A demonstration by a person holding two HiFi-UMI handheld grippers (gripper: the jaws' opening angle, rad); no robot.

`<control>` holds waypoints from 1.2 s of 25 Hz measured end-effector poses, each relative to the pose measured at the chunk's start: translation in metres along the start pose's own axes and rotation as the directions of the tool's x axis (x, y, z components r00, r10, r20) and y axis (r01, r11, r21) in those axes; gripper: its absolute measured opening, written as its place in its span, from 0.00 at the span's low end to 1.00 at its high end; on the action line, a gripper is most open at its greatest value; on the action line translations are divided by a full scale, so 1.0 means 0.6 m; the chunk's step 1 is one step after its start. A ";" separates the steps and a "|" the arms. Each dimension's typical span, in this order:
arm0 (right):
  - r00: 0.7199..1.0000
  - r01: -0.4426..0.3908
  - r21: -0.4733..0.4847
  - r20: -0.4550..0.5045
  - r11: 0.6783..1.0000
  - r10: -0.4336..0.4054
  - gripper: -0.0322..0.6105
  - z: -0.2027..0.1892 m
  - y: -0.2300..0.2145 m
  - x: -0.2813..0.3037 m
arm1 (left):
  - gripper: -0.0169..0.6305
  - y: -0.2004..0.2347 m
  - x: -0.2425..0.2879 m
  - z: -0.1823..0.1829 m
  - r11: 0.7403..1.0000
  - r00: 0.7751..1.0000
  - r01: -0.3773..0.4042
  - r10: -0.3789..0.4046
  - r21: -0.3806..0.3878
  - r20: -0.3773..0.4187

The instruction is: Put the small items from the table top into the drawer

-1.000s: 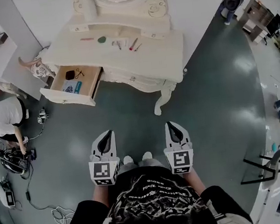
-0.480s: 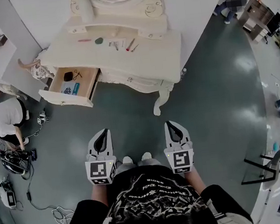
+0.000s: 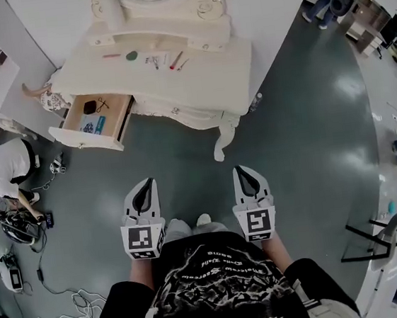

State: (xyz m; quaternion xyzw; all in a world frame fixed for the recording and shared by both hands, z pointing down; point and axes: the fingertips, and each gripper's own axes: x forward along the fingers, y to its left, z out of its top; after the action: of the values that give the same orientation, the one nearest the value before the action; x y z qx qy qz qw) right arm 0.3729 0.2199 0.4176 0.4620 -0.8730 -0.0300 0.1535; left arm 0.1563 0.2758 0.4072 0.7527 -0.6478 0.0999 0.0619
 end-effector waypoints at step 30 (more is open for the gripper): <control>0.994 -0.015 -0.022 -0.105 1.000 0.012 0.06 -0.015 0.000 0.097 | 0.05 0.058 0.118 -0.009 0.997 0.997 0.069 -0.070 -0.015 -0.039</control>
State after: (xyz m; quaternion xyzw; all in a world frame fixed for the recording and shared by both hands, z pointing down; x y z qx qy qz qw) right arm 0.3450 0.1733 0.4402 0.4553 -0.8664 -0.0148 0.2044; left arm 0.1313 0.2037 0.4276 0.7721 -0.6206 0.1082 0.0835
